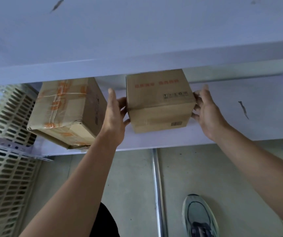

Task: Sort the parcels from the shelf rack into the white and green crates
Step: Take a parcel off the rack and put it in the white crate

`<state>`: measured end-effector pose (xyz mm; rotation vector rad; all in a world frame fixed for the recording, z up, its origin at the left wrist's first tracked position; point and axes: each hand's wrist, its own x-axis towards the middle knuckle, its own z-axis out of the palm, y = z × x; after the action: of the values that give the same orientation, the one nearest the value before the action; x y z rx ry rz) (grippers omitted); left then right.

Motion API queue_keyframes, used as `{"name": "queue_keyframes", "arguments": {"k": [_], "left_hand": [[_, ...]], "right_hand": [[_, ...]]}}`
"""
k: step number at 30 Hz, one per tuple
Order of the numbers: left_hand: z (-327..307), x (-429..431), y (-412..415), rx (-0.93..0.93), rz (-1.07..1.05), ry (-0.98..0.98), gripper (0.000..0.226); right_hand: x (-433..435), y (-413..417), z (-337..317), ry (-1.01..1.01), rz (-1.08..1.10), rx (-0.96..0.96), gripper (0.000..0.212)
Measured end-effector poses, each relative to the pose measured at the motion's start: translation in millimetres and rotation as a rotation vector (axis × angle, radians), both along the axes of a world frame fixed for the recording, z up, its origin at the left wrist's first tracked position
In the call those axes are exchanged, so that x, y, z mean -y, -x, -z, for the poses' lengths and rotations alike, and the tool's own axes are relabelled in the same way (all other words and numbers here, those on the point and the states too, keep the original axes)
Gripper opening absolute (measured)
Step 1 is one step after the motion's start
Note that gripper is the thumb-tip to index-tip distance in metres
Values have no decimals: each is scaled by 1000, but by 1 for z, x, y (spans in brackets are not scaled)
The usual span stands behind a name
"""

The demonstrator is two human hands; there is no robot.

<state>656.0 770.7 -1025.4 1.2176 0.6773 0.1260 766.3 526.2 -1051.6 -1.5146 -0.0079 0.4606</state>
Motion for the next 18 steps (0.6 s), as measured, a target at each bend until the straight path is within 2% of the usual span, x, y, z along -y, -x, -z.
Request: {"name": "queue_keyframes", "arguments": {"k": [5,9,11,18], "left_hand": [[19,1,4,-73,15,24,70],[26,1,1,-129,69,23,86],[27,2,1,-130,106,7,85],[29,-6,-1,-11,-5,18,86]], "right_hand": [[3,2,7,72,30,-58,60],[-1,-5,4,142,-16,-122,73],[-4,-6,1,167,-36,-135,73],[-2,-7,1,35,82,-106,72]]}}
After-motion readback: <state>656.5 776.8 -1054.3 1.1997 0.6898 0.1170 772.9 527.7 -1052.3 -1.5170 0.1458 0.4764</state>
